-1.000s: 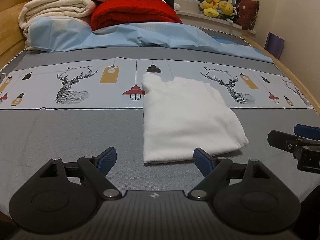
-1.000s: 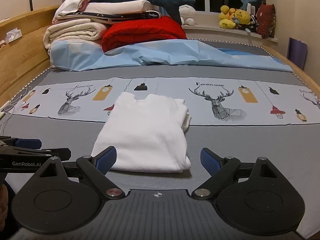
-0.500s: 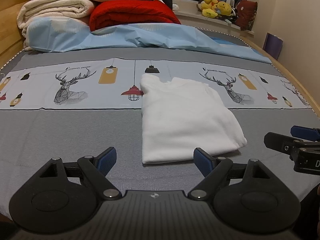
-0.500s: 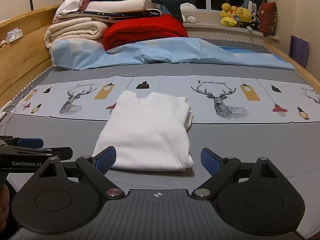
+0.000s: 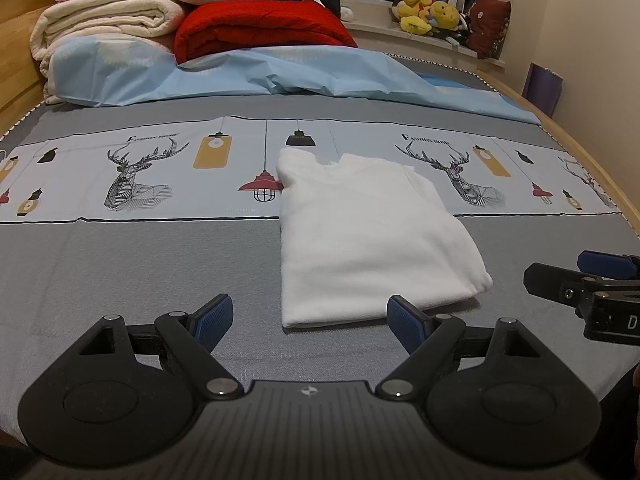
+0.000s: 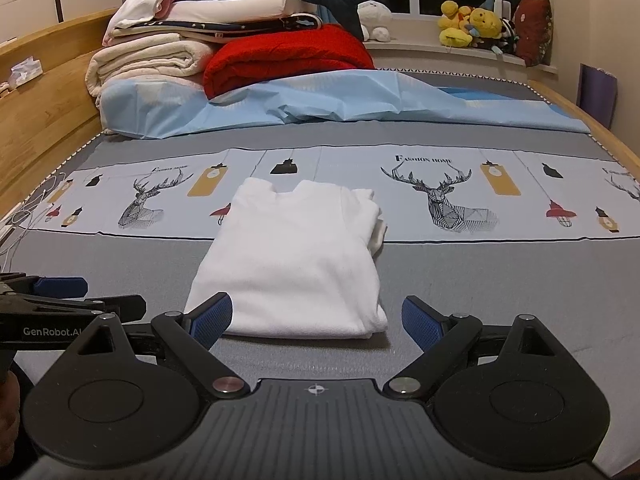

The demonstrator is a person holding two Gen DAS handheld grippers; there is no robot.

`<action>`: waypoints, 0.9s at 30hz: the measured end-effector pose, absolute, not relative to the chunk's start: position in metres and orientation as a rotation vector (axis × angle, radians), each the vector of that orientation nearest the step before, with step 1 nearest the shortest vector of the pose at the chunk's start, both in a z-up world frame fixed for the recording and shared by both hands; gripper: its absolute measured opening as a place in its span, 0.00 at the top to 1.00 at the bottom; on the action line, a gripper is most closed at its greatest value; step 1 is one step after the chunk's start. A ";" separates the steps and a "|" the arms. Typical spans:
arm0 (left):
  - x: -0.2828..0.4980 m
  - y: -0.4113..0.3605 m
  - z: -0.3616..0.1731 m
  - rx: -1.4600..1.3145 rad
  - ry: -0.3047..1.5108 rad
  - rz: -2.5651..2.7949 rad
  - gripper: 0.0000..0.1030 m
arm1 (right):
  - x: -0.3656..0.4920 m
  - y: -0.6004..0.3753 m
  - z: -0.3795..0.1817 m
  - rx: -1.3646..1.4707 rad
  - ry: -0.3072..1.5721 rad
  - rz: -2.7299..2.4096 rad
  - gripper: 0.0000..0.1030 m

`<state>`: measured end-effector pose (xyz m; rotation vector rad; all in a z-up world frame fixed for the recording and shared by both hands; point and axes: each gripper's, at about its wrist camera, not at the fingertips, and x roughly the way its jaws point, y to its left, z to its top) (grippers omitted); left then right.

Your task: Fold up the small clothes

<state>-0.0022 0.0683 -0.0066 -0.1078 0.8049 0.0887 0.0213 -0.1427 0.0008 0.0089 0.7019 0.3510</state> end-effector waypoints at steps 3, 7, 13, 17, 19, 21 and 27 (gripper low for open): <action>-0.002 0.068 -0.007 -0.105 0.802 0.084 0.15 | 0.022 -0.143 0.000 0.010 0.704 0.352 0.10; -0.002 0.068 -0.007 -0.102 0.800 0.078 0.14 | 0.022 -0.143 0.000 0.011 0.703 0.352 0.10; -0.003 0.068 -0.007 -0.095 0.795 0.067 0.14 | 0.022 -0.143 0.000 0.011 0.704 0.353 0.10; -0.003 0.069 -0.007 -0.091 0.793 0.061 0.14 | 0.022 -0.143 0.001 0.011 0.704 0.352 0.10; -0.003 0.069 -0.007 -0.090 0.792 0.059 0.14 | 0.022 -0.143 0.000 0.011 0.704 0.353 0.10; -0.003 0.069 -0.007 -0.088 0.790 0.056 0.14 | 0.022 -0.143 0.001 0.011 0.704 0.353 0.10; -0.004 0.069 -0.007 -0.086 0.787 0.050 0.14 | 0.022 -0.143 0.001 0.012 0.704 0.353 0.10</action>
